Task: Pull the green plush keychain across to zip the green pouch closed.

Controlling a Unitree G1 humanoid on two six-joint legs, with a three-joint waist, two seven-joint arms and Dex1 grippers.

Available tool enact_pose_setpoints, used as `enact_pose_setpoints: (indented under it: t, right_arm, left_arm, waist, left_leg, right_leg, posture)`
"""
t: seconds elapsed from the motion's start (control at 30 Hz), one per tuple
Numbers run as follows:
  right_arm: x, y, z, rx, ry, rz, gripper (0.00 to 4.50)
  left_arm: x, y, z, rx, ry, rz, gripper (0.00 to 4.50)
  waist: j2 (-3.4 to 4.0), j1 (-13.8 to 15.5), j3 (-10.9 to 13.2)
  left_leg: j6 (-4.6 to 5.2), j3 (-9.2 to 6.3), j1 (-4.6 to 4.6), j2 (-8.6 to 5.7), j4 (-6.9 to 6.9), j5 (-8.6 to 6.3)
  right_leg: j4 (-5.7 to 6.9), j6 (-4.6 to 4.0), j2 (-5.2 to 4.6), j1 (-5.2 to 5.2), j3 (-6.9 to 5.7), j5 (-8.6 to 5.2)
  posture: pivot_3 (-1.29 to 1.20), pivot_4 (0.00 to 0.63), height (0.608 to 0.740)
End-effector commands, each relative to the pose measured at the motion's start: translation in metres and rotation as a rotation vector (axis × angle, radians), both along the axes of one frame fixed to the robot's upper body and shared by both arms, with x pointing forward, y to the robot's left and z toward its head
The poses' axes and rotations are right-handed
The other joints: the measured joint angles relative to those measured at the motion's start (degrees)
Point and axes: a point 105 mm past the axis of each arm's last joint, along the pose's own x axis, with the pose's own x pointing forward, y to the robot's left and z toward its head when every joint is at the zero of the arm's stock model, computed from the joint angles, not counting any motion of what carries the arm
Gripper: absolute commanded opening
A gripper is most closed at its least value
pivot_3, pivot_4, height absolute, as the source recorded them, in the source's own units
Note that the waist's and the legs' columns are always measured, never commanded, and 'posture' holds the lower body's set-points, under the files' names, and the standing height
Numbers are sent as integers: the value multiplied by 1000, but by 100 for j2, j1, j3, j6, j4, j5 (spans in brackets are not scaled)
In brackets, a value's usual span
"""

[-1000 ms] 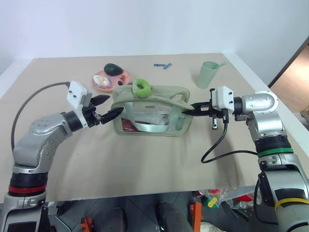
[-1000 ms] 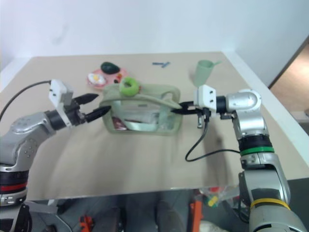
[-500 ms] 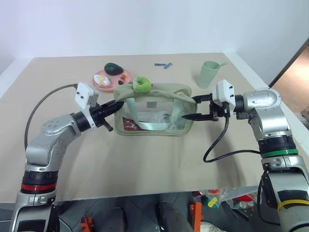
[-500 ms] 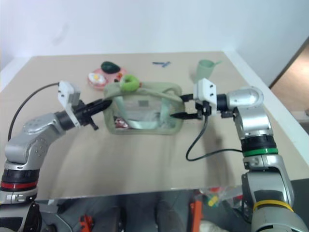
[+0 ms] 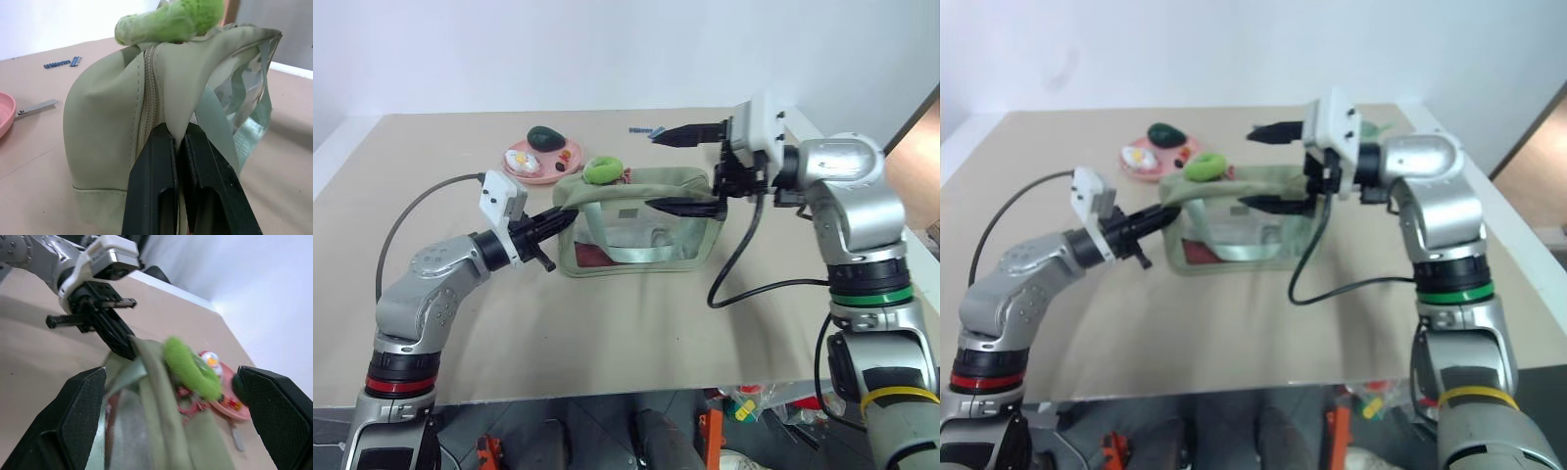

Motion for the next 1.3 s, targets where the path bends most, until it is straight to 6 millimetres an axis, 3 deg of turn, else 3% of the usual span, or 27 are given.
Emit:
enact_pose_setpoints:
  t: [0.03, 0.33, 0.8, 0.83, 1.17, 1.3]
  right_arm:
    - [-1, 23, 17, 8, -96, 46, 4463]
    - [32, 59, 26, 86, -18, 34, 4463]
    - [42, 52, -12, 7, 94, 9, 4463]
    - [42, 51, -13, 7, 104, 3, 3926]
    - [37, 49, -12, 60, 186, 22, 627]
    - [35, 47, -12, 68, 205, 33, 627]
  left_arm:
    - [-7, -7, 14, -13, -56, -27, 0]
    - [-12, -8, 4, -12, -27, -32, 0]
    - [-10, -8, 2, -22, -38, -6, 0]
    - [-9, -8, 3, -21, -41, -2, 0]
    - [-8, -10, 4, -11, -50, -4, 0]
    - [-9, -11, 4, -5, -50, -7, 0]
  waist:
    - [0, -2, 0]
    - [0, 25, 0]
    - [0, 24, 0]
    - [0, 24, 0]
    - [0, 22, 0]
    - [0, 22, 0]
  left_leg:
    - [0, 1, 0, 0, 1, 0]
    - [0, -5, -8, 0, 0, 0]
    - [0, -10, -8, 0, -2, 0]
    - [0, -11, -8, 0, -1, 0]
    - [0, -14, -8, 0, -1, 0]
    - [0, -14, -8, 0, -1, 0]
  right_leg:
    - [0, 0, 0, -1, 0, 1]
    - [-2, -3, -3, 0, -9, 0]
    - [-2, -4, -2, 0, -14, 0]
    - [-2, -4, -2, 1, -15, 0]
    - [-2, -4, -2, 1, -16, 0]
    - [-2, -4, -2, 2, -16, 0]
  posture:
    - [0, 150, 740]
    - [0, 150, 740]
    - [0, 150, 740]
    - [0, 150, 740]
    - [0, 150, 740]
    - [0, 150, 740]
